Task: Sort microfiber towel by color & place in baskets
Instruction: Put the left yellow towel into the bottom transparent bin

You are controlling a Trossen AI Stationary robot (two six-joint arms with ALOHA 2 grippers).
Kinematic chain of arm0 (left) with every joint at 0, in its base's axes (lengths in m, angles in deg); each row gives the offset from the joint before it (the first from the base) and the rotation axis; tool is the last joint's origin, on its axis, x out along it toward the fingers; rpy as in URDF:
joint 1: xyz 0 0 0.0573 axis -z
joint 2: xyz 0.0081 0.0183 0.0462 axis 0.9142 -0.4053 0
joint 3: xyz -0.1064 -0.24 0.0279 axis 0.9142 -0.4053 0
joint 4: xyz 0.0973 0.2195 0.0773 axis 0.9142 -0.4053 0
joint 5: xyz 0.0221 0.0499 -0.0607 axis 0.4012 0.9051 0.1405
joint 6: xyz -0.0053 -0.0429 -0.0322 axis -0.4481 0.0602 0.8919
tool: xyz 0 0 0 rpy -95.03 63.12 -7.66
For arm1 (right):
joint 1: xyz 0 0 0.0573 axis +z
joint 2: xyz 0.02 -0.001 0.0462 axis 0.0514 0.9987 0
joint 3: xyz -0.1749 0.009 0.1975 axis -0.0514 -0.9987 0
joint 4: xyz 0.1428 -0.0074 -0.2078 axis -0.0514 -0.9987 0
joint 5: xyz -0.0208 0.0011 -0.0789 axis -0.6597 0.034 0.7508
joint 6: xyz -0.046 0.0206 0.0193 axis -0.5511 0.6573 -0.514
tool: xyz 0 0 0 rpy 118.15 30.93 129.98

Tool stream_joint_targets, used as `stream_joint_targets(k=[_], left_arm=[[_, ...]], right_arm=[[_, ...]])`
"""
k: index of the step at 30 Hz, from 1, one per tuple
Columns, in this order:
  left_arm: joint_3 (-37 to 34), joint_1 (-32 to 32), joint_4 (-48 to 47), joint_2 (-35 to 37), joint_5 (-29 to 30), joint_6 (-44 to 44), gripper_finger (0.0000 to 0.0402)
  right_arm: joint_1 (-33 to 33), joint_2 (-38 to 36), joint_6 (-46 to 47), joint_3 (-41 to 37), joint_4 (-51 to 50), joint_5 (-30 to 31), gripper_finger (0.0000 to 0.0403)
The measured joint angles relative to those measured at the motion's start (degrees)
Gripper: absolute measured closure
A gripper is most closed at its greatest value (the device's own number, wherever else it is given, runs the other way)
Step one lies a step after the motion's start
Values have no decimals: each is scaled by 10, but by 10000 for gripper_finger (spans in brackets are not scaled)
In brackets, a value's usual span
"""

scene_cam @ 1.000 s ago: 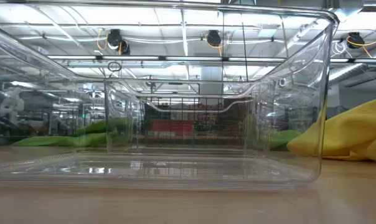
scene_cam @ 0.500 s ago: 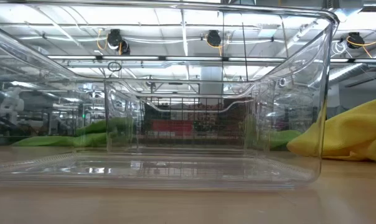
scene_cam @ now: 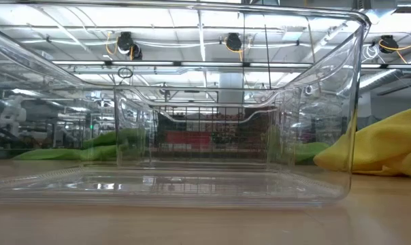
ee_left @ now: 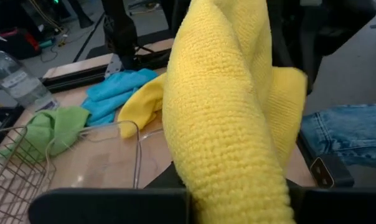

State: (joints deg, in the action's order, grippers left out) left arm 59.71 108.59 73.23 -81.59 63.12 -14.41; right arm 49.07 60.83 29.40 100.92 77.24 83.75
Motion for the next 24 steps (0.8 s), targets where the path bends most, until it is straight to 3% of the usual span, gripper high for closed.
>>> stream_joint_targets(k=[11,15,24], left_arm=[[0,0,-1,0,-9,15,364],[0,0,0,0,-17,28,364],[0,0,4,-2,-43,30,364]], right_arm=[[1,0,-46,0,13,18,290],[1,0,-94,0,9,62,286],[0,0,-238,0,10,63,288]])
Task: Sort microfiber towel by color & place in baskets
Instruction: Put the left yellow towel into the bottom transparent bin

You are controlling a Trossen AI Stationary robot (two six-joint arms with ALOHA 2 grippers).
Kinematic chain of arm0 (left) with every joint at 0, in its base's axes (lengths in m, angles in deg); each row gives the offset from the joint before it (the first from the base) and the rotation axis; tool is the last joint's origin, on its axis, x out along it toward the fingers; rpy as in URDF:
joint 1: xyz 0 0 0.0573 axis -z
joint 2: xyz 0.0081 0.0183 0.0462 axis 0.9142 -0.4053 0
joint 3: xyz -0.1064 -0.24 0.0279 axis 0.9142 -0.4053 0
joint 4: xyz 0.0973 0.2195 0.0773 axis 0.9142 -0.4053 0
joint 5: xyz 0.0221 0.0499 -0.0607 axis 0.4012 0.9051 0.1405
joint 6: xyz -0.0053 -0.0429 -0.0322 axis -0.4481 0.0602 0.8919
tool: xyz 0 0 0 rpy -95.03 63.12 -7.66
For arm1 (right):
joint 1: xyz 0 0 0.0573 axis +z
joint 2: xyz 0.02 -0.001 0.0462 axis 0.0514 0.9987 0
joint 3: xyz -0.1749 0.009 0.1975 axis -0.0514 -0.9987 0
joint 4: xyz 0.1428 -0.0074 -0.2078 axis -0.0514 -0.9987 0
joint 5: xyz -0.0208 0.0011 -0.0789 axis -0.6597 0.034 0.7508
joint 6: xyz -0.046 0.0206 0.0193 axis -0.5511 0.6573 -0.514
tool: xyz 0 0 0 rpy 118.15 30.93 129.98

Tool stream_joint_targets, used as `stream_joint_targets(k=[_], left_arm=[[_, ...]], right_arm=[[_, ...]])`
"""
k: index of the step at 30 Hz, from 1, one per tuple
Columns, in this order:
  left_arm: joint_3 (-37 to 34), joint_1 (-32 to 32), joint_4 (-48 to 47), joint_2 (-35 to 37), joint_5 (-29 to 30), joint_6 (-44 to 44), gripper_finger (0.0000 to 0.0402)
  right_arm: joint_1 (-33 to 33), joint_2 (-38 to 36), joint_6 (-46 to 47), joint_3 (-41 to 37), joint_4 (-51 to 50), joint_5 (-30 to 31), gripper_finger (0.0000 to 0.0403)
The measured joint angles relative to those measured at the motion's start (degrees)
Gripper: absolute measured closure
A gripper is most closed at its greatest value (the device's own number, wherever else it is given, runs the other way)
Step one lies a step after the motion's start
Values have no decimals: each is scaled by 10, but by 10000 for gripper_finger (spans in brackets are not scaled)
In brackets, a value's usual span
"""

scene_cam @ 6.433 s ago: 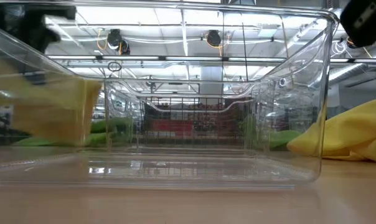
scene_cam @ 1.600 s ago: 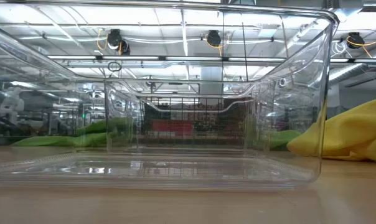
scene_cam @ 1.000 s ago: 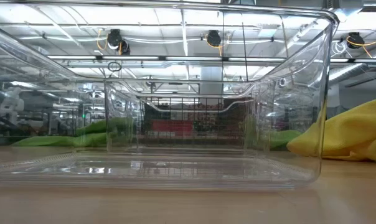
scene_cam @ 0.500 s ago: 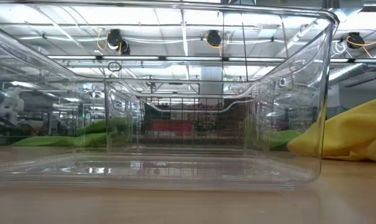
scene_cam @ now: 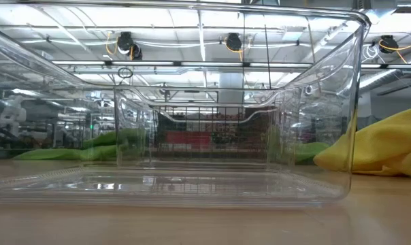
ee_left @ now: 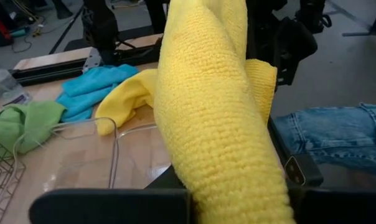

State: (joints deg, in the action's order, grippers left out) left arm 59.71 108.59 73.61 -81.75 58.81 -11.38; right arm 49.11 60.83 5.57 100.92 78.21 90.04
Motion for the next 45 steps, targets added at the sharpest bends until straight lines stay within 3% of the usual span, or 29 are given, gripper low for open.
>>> stream_joint_targets(k=[5,11,17,22,27,31,35,45], left_arm=[[1,-1,4,-12,0,0,364],[1,-2,84,-30,-7,-8,364],[1,1,92,-31,-9,-16,364],[1,9,96,-31,-12,-20,364],[1,15,111,-31,-14,-22,364],[1,15,122,-31,-16,-36,364],[1,15,123,-31,-16,-47,364],[1,14,124,-31,-17,-50,364]], right_arm=[[-1,0,-2,0,4,16,289],[1,0,12,0,30,59,289],[11,0,9,0,91,88,289],[26,0,24,0,106,117,289],[36,0,21,0,115,187,289],[38,0,9,0,116,193,287],[43,0,10,0,110,192,254],[59,0,-20,0,137,252,98]])
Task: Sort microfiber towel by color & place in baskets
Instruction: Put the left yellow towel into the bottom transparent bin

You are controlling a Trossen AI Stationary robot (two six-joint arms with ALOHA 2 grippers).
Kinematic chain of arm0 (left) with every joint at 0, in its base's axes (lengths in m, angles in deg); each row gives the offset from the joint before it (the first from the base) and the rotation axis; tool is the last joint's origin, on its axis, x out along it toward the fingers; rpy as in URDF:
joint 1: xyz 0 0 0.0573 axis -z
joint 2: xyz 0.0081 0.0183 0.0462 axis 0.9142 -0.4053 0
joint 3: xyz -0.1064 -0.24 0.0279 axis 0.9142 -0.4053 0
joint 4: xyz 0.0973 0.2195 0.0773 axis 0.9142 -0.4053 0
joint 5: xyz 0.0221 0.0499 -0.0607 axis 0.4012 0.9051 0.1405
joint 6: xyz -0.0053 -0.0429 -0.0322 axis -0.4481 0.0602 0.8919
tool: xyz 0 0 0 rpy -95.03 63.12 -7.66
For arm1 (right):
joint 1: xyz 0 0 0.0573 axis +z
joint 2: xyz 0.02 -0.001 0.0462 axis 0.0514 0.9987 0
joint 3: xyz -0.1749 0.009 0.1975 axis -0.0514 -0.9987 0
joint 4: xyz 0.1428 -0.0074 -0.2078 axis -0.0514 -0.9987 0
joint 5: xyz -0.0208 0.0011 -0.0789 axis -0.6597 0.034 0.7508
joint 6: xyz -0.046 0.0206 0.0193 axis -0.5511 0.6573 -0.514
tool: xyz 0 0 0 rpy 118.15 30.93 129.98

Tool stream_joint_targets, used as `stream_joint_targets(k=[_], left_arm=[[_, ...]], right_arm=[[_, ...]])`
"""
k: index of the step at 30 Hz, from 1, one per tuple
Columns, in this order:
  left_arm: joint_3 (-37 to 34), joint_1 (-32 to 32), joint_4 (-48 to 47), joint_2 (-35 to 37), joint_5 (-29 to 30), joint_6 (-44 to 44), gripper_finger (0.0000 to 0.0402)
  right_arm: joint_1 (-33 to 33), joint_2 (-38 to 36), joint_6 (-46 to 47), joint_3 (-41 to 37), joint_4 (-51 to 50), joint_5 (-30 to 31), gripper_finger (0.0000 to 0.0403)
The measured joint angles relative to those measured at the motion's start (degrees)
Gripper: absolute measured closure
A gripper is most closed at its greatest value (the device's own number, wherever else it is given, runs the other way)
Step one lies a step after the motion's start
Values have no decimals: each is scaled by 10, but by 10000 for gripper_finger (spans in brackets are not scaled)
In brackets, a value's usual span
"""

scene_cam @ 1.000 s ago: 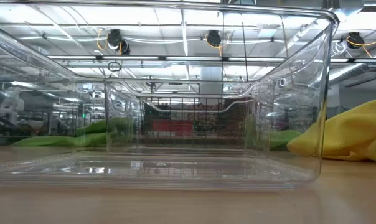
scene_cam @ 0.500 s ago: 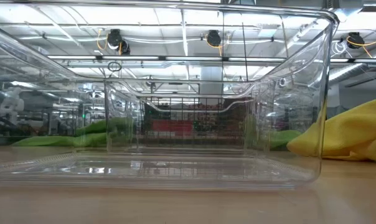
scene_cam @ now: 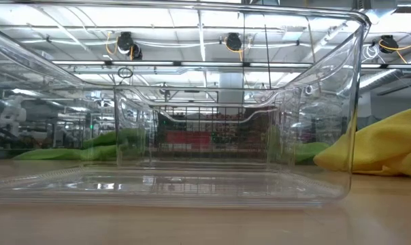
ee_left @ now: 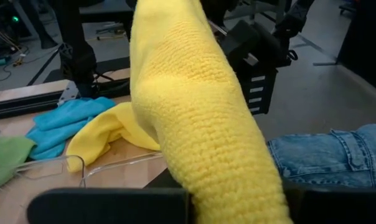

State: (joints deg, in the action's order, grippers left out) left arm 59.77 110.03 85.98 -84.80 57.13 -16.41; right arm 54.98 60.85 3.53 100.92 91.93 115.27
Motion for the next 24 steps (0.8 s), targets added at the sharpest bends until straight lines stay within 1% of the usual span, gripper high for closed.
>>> stream_joint_targets(k=[3,5,8,11,14,17,21,24], left_arm=[[0,-2,0,0,-1,-1,364],[0,-3,0,0,-5,-2,364],[0,-6,0,0,-26,-14,364],[0,-11,2,-5,-43,-17,364],[-1,-12,-3,-14,-44,-26,364],[-1,-15,-3,-22,-44,-36,364],[-1,-16,-3,-26,-43,-44,364],[-1,-16,-3,-26,-43,-45,364]], right_arm=[[-1,0,-12,0,0,-22,78],[-6,0,-17,0,-1,-61,75],[-16,0,-18,0,-4,-114,80],[-25,0,-20,0,-7,-123,96],[-30,0,-20,0,-16,-134,124],[-30,0,-16,0,-19,-153,162],[-29,0,-14,0,-23,-154,222],[-29,0,-13,0,-33,-174,272]])
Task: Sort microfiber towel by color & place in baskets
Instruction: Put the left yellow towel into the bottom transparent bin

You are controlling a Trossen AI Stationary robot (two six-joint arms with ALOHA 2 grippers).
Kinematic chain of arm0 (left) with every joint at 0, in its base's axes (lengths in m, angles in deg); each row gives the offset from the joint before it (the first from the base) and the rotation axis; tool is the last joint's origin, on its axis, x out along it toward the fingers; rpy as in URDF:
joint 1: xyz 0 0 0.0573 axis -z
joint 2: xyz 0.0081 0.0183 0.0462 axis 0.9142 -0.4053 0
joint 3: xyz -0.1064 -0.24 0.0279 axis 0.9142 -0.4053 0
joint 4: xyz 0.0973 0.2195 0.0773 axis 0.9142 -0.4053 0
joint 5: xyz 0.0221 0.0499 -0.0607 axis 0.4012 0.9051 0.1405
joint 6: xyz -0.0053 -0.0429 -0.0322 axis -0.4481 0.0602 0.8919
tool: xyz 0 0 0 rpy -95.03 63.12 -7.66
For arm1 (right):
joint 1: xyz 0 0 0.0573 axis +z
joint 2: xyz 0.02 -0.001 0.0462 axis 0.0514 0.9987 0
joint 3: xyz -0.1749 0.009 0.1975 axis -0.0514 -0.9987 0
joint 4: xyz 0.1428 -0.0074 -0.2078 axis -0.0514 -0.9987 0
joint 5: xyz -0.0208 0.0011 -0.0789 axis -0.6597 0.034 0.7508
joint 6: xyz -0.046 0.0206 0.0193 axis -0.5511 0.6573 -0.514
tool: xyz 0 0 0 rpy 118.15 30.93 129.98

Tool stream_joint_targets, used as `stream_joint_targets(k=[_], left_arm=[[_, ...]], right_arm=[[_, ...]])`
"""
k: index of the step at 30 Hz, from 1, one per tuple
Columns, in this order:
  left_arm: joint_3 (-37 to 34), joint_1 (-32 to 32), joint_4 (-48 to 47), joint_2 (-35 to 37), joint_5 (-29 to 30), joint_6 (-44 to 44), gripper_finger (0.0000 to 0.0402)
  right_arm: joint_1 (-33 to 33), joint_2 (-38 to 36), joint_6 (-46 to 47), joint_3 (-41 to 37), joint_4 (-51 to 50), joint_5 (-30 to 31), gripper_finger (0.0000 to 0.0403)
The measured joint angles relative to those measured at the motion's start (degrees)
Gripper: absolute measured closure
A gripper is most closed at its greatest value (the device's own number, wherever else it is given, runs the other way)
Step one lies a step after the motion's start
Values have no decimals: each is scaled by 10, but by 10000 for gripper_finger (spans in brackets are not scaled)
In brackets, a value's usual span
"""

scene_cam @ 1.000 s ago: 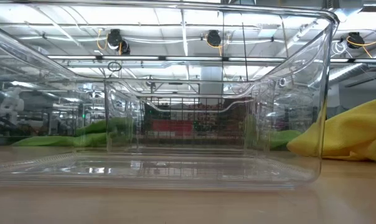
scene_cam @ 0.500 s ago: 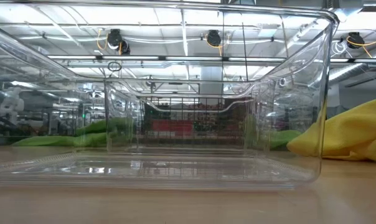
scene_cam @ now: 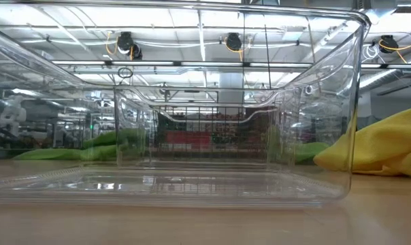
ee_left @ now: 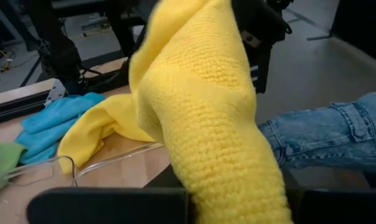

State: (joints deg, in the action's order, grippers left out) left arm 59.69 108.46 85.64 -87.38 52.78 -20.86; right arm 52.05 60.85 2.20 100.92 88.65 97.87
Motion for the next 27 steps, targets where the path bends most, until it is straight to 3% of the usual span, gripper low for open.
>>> stream_joint_targets(k=[8,12,18,23,27], left_arm=[[0,0,0,0,2,4,360],[0,3,0,0,14,15,321],[0,29,0,0,69,14,214],[0,56,-8,0,152,-22,131],[0,72,-48,0,237,-37,103]], right_arm=[[0,0,-1,0,-16,-12,393],[1,-7,8,0,-17,43,387],[10,-38,15,0,-26,57,398],[22,-79,38,0,-57,61,397],[29,-112,68,0,-83,58,397]])
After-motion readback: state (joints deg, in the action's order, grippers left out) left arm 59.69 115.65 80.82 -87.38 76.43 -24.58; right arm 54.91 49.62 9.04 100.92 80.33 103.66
